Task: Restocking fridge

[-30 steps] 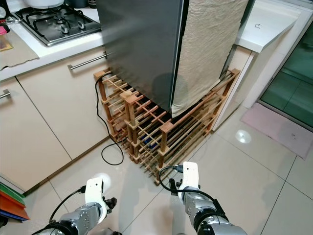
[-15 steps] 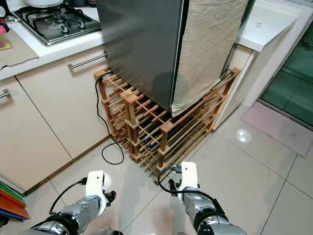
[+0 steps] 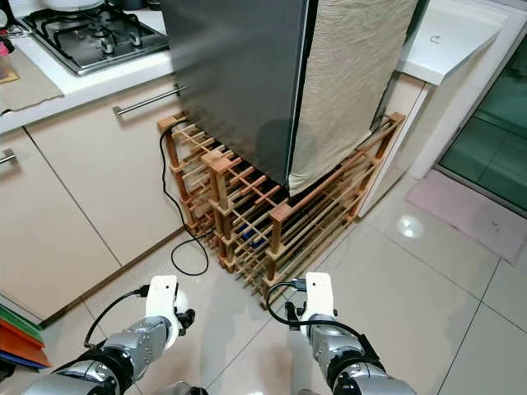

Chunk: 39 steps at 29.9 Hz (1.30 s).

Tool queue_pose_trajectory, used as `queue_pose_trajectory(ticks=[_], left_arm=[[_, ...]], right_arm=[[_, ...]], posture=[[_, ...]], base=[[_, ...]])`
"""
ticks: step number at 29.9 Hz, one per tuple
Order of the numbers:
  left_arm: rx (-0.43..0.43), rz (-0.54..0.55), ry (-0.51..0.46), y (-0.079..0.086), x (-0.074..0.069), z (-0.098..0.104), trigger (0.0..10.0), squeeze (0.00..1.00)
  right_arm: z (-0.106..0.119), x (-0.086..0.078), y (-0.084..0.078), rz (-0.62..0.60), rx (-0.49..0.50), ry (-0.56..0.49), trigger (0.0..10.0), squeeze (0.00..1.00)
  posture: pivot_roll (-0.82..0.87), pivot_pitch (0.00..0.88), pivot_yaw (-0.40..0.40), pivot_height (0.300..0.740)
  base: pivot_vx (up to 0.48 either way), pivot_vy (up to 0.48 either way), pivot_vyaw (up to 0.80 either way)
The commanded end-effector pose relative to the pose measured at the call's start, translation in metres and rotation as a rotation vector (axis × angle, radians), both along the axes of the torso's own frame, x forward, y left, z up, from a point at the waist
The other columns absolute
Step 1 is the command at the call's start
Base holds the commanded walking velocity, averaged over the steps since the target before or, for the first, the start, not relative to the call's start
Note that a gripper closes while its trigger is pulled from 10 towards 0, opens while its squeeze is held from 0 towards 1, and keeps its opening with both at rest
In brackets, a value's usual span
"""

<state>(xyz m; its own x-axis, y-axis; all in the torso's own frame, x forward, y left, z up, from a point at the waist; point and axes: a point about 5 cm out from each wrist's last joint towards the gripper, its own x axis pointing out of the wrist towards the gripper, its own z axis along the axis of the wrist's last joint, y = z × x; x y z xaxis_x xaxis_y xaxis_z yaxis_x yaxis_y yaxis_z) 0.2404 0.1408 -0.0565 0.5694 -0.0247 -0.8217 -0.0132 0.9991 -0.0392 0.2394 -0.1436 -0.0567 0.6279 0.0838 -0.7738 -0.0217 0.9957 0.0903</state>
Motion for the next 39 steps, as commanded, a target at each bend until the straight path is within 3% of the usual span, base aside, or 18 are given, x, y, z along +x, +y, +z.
queue_pose_trajectory(ticks=[1,39], left_arm=[[0.034,-0.033,-0.033,0.003,0.011,0.008,10.0,0.0],[0.071,-0.109,-0.018,0.003,0.005,0.003,10.0,0.0]], right_arm=[[-0.002,-0.003,-0.002,0.017,-0.016,0.01,10.0,0.07],[-0.008,-0.013,-0.009,0.059,-0.048,0.037,10.0,0.07]], posture=[[-0.07,0.032,0.003,0.724],[-0.06,0.022,-0.001,0.724]], base=[[0.0,0.0,0.0],[0.0,0.0,0.0]])
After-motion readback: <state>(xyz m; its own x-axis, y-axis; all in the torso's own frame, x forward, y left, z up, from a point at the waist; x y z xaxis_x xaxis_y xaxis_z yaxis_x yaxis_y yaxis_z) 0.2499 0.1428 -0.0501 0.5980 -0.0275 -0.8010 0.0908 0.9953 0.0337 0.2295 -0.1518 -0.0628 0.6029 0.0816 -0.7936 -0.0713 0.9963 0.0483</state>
